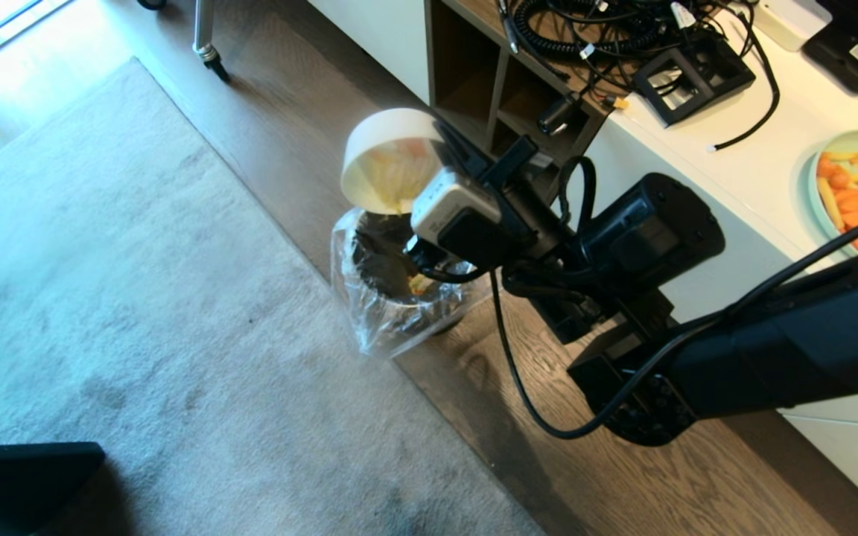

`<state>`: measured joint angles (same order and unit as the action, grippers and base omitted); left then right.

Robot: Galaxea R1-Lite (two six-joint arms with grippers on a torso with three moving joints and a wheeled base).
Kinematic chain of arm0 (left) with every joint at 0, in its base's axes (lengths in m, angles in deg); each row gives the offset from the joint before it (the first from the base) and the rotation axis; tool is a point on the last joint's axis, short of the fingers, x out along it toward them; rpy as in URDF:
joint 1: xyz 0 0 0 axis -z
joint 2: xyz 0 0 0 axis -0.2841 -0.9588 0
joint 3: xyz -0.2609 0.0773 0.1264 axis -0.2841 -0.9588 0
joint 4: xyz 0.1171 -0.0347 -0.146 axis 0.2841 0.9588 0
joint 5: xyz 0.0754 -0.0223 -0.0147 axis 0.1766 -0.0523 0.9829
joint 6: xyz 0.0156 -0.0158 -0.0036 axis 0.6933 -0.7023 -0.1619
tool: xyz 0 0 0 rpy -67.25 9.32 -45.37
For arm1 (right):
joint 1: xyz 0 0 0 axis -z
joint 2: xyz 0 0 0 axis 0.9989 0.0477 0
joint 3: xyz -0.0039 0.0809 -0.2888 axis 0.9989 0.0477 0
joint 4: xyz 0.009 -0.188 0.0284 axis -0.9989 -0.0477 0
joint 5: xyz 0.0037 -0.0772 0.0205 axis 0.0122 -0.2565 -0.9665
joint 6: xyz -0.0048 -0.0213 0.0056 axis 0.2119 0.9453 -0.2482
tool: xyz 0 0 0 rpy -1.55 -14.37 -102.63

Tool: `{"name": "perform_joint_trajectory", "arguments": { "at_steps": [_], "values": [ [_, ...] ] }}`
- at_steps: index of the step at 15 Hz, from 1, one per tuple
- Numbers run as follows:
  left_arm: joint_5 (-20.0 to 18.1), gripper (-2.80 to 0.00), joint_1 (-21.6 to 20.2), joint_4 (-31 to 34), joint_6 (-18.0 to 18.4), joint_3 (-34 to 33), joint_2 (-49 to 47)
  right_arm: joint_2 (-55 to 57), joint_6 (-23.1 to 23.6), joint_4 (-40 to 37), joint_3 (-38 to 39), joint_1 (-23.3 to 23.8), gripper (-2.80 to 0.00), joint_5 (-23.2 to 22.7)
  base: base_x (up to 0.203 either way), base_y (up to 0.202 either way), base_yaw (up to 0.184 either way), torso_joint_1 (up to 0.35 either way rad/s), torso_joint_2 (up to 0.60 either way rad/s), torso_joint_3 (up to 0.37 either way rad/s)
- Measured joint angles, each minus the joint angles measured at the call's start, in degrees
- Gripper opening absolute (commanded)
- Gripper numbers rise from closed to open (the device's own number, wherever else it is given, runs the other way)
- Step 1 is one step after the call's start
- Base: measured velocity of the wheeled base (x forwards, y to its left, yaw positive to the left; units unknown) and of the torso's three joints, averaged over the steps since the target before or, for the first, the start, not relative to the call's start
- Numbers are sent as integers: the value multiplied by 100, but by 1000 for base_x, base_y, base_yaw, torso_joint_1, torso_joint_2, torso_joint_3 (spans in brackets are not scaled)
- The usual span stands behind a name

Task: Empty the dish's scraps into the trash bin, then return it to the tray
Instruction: Pour the leftover food from the bowl into the trash can

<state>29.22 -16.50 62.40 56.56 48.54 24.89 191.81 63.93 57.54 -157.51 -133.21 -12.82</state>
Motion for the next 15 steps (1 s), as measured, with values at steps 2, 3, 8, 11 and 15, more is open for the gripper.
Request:
{"name": "perform_joint_trajectory", "arguments": {
  "at_steps": [2, 3, 8, 11, 15],
  "values": [
    [-2, -280, 0, 2, 0, 0, 0, 16, 50, 0, -69, 0, -280, -30, 0, 0, 0, 0, 0, 0],
    [-2, -280, 0, 2, 1, 0, 0, 21, 79, 0, -132, 0, -280, -96, 0, 0, 0, 0, 0, 0],
    [-2, -280, 0, 2, 1, 0, 0, -5, 187, -2, -362, 0, -280, -490, 0, 0, 0, 0, 0, 0],
    [-2, -280, 0, 2, 2, 0, 0, -35, 221, 0, -505, 0, -280, -639, 0, 0, 0, 0, 0, 0],
    [0, -280, 0, 2, 1, 0, 0, -45, 273, 0, -623, 0, -280, -684, 0, 0, 0, 0, 0, 0]
  ]
}}
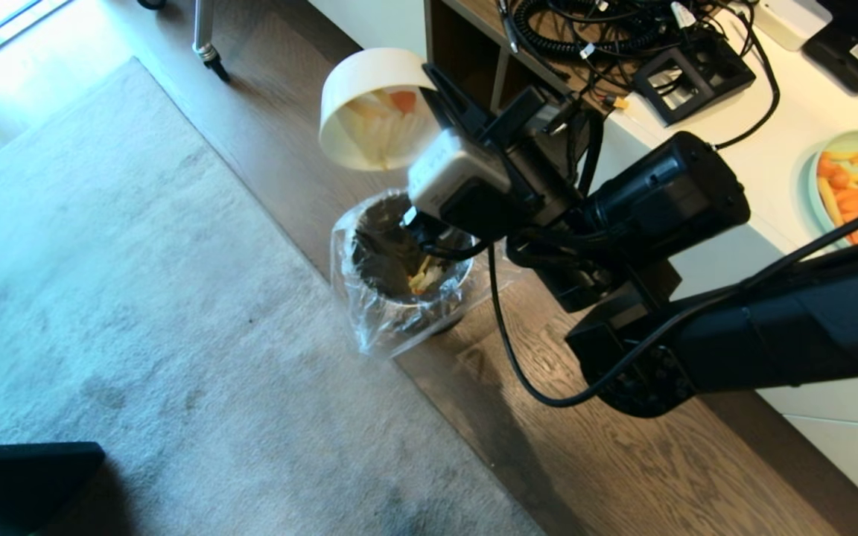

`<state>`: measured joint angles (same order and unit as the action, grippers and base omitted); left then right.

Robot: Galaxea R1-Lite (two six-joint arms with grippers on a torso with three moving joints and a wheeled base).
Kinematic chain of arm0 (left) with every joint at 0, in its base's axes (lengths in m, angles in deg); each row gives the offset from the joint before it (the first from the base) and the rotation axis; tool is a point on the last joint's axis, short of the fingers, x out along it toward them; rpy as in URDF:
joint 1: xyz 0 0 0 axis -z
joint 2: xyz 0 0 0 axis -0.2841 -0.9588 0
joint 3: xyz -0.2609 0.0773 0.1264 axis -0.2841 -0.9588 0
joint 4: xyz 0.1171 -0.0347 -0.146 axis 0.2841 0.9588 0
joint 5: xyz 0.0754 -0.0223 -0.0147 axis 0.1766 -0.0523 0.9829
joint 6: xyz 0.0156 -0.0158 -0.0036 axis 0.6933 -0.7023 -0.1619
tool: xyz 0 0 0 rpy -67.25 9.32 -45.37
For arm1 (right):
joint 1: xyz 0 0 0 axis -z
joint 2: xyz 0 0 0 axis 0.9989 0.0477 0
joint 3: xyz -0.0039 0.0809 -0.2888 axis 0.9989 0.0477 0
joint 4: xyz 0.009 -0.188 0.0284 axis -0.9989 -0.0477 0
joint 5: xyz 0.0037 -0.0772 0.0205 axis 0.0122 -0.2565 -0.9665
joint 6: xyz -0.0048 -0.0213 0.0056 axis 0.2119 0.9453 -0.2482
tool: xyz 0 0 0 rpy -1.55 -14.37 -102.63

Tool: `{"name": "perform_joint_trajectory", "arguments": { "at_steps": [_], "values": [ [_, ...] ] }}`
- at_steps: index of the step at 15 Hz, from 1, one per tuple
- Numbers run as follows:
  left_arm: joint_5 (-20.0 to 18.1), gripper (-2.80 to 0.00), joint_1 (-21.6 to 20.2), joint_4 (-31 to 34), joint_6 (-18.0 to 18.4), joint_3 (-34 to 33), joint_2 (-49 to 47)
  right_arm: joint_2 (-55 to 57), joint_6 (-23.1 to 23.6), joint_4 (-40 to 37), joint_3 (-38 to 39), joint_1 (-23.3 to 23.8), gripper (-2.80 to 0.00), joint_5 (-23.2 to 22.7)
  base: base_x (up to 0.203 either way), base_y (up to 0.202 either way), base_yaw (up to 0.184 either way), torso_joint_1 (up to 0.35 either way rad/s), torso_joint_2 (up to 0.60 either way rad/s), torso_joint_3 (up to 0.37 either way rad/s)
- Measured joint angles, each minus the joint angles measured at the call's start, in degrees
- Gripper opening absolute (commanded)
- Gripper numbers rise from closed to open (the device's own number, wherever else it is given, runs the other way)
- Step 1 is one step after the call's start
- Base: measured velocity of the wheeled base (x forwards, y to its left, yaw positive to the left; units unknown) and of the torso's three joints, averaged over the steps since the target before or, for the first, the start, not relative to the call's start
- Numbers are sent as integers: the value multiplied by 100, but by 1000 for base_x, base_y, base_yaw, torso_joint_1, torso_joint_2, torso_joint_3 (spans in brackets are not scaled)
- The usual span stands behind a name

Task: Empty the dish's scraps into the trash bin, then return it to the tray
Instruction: Pour the leftover food from the bowl into the trash can

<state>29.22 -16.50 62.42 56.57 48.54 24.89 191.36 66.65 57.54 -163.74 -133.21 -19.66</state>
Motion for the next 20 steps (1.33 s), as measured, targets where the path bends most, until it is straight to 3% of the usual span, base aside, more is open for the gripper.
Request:
{"name": "perform_joint_trajectory", "arguments": {
  "at_steps": [8, 20],
  "values": [
    [-2, -280, 0, 0, 0, 0, 0, 102, 29, 0, -700, 0, -280, -401, 0, 0, 0, 0, 0, 0],
    [-2, -280, 0, 0, 0, 0, 0, 58, 51, 0, -897, -66, -280, -422, 0, 0, 0, 0, 0, 0]
  ]
}}
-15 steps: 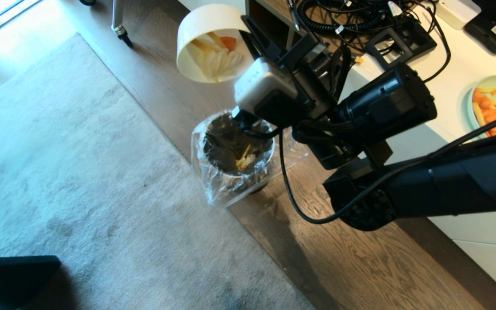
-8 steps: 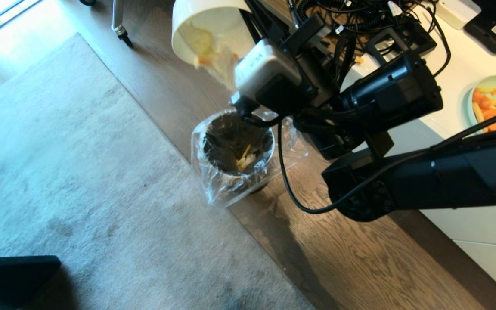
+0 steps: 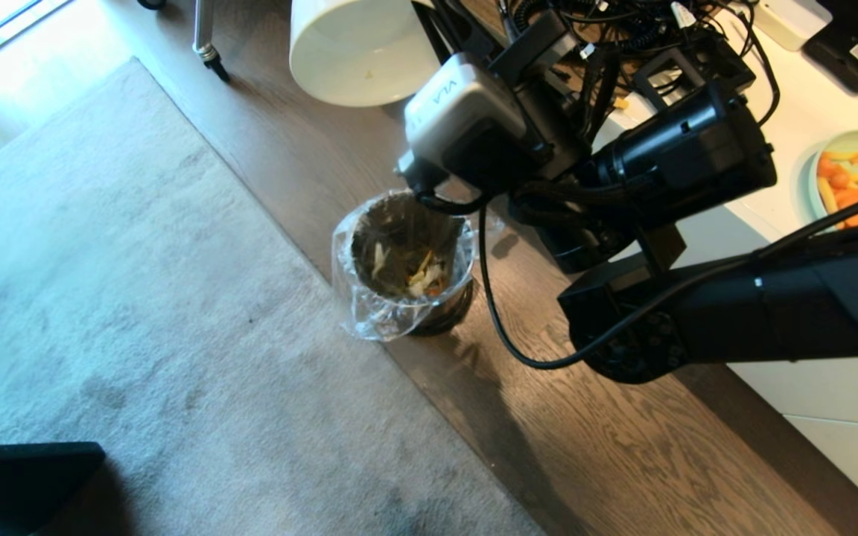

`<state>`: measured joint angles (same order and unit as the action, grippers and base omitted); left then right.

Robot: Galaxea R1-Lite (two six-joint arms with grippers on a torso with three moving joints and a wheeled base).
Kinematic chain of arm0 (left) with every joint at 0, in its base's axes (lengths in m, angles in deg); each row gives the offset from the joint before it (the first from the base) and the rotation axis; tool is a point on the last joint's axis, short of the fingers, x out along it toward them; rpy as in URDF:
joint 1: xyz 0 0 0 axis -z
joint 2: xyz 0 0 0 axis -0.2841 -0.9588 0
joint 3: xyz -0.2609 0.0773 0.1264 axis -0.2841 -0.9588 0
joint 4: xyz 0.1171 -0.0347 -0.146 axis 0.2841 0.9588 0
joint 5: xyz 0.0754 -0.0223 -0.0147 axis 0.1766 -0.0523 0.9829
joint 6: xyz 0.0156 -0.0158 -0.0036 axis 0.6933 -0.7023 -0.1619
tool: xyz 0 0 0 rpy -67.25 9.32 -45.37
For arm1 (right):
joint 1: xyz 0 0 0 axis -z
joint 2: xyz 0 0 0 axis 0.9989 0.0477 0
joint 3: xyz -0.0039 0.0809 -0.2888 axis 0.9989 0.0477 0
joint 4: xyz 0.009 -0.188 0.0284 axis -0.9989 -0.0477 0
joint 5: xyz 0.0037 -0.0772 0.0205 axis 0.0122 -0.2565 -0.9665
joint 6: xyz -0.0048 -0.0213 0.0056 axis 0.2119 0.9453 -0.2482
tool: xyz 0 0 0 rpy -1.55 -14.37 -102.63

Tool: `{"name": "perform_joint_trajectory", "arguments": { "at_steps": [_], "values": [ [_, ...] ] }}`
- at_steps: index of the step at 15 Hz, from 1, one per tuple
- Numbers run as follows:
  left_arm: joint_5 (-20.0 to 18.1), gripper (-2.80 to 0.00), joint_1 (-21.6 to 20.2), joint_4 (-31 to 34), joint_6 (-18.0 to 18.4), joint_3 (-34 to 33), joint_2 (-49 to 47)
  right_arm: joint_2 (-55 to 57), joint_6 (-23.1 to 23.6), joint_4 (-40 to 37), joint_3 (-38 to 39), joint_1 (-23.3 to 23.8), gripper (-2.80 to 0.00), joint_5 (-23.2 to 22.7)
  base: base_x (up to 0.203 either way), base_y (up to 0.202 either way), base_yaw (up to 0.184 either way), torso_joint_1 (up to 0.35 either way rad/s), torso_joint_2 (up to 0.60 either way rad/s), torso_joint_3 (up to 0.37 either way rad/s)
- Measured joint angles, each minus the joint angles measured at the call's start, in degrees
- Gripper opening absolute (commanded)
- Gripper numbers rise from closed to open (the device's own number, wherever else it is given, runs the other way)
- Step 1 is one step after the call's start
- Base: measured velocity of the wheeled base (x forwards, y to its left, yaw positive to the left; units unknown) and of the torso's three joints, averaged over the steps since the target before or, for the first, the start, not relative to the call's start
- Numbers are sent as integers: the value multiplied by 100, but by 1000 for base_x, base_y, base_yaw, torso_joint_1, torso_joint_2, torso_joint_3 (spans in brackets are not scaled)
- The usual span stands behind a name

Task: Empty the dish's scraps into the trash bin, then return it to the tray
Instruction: Pour the leftover food from the bowl into the trash can

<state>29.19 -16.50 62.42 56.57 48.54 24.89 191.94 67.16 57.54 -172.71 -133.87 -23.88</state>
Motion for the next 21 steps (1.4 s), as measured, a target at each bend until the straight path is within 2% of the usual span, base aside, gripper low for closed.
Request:
{"name": "perform_joint_trajectory", "arguments": {
  "at_steps": [13, 21],
  "values": [
    [1, -280, 0, 0, 0, 0, 0, -67, -21, 0, 5, -11, -280, -6, 0, 0, 0, 0, 0, 0],
    [5, -280, 0, 0, 0, 0, 0, -207, -475, 0, 357, 27, -280, 52, 0, 0, 0, 0, 0, 0]
  ]
}}
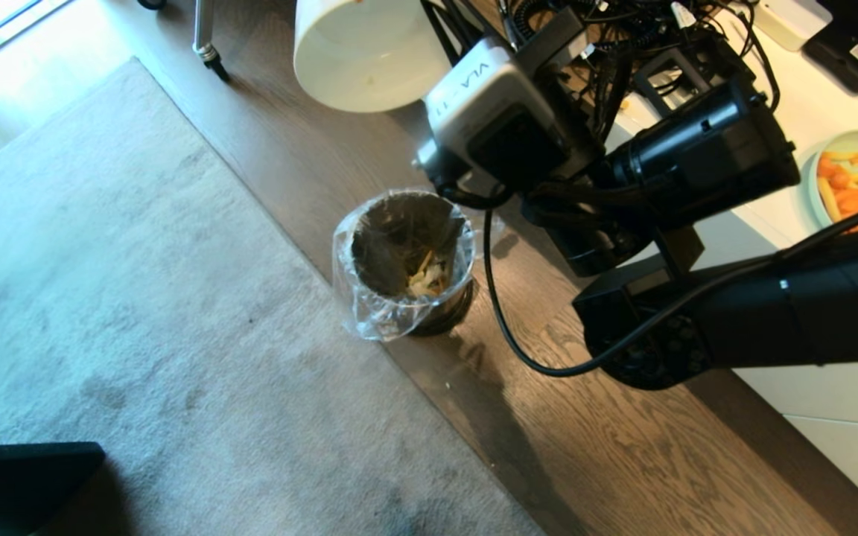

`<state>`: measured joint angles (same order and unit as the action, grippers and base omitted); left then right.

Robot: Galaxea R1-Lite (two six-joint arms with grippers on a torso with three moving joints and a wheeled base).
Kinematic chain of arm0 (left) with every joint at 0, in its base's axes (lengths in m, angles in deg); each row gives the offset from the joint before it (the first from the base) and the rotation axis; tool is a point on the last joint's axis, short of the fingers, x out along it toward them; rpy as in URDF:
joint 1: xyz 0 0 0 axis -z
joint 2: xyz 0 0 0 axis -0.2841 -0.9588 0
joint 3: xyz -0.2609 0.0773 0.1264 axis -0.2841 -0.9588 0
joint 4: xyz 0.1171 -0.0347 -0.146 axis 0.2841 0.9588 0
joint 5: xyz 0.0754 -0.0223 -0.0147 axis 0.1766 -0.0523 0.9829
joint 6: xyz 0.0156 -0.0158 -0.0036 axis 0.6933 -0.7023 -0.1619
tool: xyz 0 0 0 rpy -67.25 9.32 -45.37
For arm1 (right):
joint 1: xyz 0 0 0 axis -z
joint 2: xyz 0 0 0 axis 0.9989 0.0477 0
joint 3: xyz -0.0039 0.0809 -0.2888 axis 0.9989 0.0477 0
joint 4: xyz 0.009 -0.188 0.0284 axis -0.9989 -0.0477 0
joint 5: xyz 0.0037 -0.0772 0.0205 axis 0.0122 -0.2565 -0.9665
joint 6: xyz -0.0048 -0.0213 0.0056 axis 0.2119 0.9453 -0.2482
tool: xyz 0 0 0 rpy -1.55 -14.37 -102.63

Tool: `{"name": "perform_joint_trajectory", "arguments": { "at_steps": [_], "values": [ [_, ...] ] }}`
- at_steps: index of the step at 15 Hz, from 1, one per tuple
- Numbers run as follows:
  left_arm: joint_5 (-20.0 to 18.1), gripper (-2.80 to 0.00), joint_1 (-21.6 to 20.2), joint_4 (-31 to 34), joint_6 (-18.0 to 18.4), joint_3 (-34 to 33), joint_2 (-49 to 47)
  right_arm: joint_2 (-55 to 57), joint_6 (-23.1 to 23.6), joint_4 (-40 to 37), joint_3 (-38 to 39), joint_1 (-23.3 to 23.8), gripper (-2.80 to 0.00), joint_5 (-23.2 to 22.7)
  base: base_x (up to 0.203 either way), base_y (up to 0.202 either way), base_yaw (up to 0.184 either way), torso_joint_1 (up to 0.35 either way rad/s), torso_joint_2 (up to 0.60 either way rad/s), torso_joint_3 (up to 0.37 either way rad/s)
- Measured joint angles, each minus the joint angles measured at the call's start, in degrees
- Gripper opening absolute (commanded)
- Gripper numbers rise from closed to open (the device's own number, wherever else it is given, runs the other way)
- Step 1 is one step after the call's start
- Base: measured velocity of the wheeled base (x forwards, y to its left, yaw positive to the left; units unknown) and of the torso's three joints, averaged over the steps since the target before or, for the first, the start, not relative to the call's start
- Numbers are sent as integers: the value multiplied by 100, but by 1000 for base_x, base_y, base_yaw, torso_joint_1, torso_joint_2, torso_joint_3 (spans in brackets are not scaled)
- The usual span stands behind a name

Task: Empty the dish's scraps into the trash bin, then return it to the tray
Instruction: Pour the leftover food from the bowl into the trash can

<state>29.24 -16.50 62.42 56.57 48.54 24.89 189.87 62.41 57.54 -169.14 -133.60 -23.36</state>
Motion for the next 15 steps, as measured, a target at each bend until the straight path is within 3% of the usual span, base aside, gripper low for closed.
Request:
{"name": "perform_joint_trajectory", "arguments": {
  "at_steps": [5, 15],
  "values": [
    [-5, -280, 0, 0, 2, 0, 0, -323, -341, -613, 685, 371, -280, 9, 0, 0, 0, 0, 0, 0],
    [-5, -280, 0, 0, 1, 0, 0, -818, -879, -1243, 1562, 1713, -280, -13, 0, 0, 0, 0, 0, 0]
  ]
}}
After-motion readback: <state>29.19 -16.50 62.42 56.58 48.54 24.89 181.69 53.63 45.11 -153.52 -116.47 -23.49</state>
